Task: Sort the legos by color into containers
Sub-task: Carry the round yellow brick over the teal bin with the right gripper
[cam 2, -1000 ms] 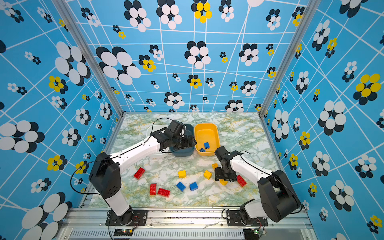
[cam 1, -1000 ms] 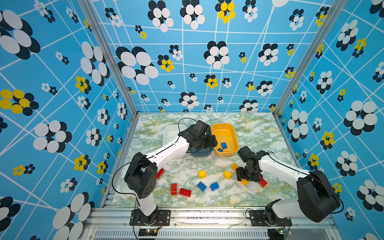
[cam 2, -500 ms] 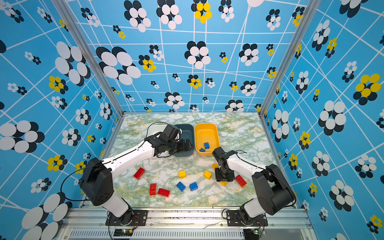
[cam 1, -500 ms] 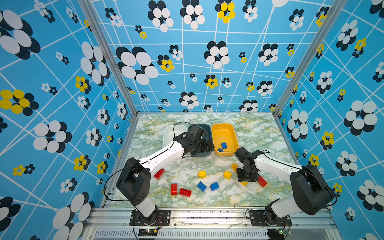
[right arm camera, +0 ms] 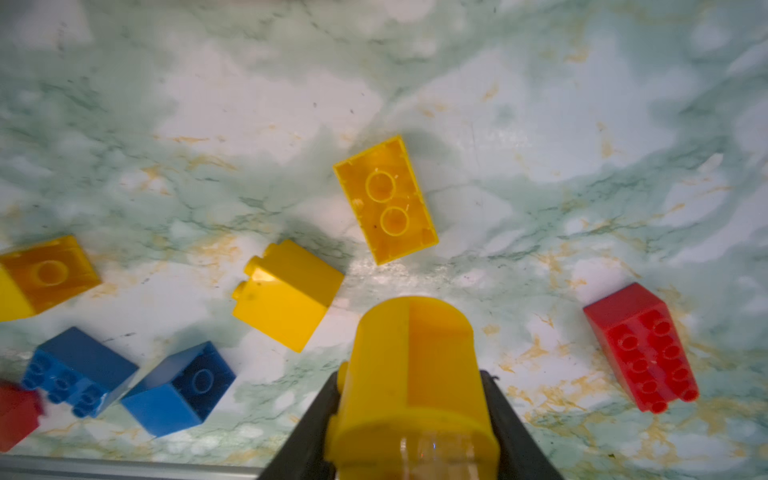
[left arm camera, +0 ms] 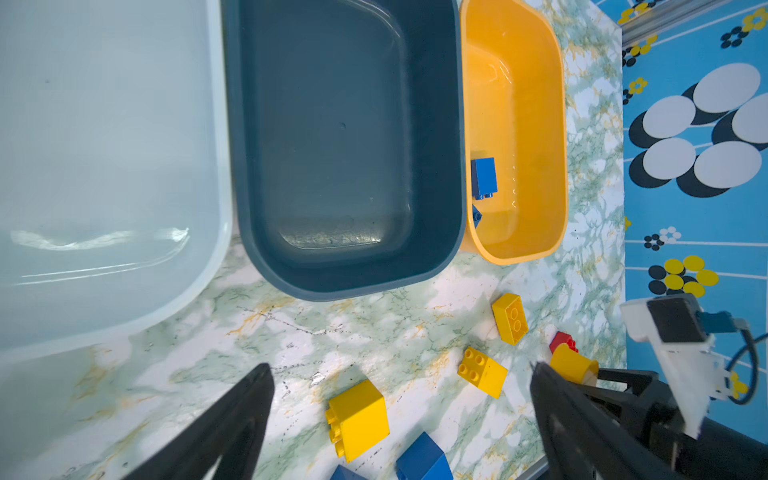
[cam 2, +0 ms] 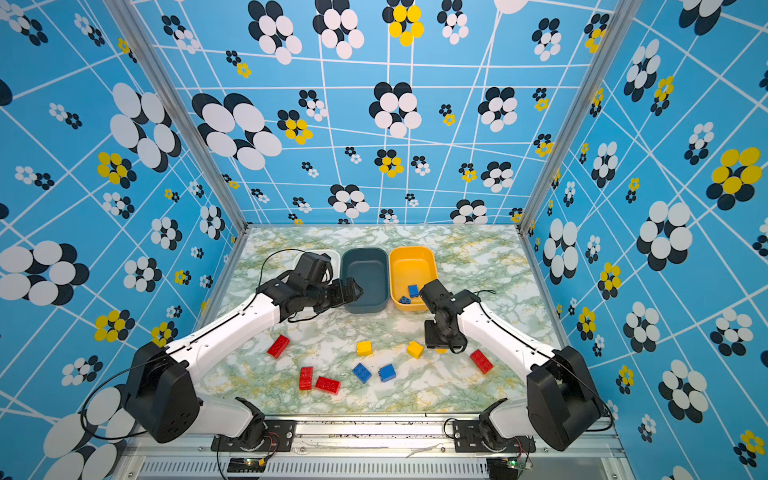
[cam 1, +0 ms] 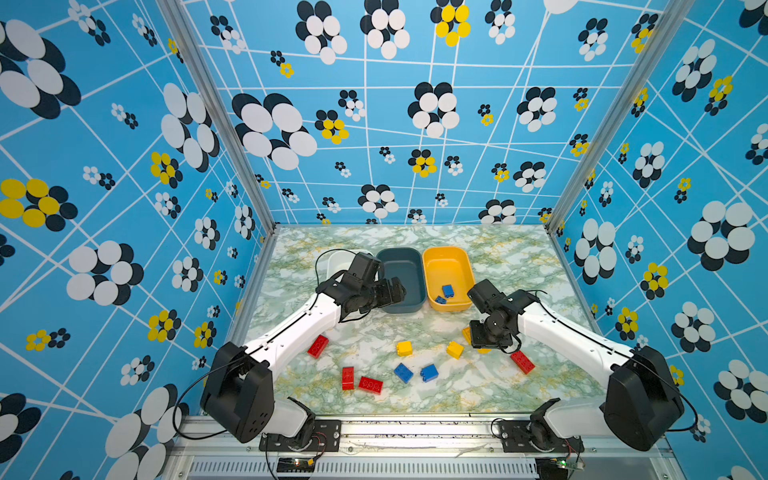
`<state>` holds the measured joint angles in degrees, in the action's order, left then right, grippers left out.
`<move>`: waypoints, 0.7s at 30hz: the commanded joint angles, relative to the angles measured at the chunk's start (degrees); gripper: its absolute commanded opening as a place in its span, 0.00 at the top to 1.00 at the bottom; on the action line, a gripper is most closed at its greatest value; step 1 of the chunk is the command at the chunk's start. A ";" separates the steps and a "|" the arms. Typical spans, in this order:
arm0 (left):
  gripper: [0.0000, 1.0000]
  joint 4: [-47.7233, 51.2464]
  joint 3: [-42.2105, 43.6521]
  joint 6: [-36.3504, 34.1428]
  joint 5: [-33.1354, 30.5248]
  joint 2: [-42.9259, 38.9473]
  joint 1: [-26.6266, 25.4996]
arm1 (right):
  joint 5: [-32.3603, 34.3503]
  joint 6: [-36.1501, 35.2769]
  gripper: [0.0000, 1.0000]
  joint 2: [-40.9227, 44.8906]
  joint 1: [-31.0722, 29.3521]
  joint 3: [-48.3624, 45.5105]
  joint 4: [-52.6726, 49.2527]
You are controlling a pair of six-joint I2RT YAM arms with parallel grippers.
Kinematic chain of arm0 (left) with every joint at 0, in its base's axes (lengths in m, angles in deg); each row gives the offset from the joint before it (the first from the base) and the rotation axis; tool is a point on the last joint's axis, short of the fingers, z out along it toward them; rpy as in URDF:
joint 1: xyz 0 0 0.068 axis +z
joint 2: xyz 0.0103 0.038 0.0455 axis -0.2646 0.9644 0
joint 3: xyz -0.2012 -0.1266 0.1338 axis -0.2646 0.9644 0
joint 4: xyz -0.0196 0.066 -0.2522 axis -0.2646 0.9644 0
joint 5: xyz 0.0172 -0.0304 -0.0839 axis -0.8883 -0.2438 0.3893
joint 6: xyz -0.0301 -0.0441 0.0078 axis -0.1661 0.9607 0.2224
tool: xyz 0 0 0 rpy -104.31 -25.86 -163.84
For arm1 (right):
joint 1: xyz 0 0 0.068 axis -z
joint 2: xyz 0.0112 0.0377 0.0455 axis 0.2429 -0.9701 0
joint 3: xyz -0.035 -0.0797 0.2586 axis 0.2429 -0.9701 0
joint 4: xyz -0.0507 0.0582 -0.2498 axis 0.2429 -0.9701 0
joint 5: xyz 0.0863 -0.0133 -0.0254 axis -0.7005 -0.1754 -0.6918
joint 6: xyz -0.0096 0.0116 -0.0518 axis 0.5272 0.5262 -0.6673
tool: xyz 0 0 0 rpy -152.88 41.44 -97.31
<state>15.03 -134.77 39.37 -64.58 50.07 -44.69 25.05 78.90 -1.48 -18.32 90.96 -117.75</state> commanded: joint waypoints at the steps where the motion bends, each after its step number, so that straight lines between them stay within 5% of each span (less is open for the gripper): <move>1: 0.02 1.08 2.45 -1.23 1.20 -3.78 2.12 | 1.81 2.26 0.65 -1.72 -2.46 5.28 -3.12; 21: 0.00 5.86 13.70 -2.00 1.04 -17.63 11.35 | -0.28 -2.74 0.65 -30.80 -10.50 41.07 2.32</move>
<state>19.62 -122.37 38.28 -63.95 33.67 -34.26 25.20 78.18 -29.59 -28.42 127.64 -115.89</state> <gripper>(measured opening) 0.998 0.472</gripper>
